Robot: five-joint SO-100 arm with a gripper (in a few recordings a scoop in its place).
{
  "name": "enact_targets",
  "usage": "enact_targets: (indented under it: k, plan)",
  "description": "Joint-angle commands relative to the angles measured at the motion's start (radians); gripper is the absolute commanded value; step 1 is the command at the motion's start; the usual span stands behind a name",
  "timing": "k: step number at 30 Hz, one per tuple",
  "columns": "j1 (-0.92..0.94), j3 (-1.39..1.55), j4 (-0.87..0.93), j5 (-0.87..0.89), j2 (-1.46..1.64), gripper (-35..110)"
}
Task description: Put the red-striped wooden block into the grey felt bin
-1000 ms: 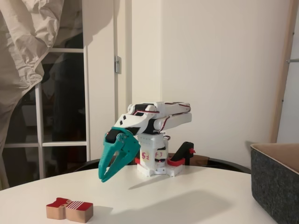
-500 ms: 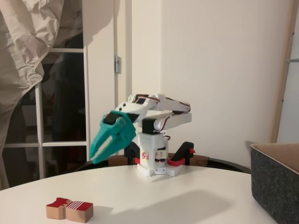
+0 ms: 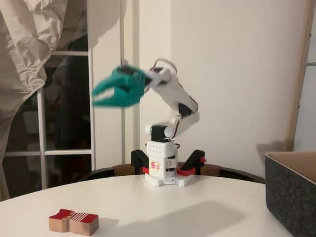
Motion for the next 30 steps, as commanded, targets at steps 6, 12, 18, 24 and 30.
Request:
enact_targets:
  k: [6,12,18,24,30]
  plan:
    - [-0.028,-0.31,0.002,-0.052,-0.344,11]
    - [-0.066,-0.373,0.095,-0.245,-0.557,11]
    - [-0.106,-0.399,0.281,-0.399,-0.71,16]
    - [-0.12,-0.448,0.505,-0.476,-0.821,19]
    - [-0.106,-0.529,0.663,-0.434,-0.928,19]
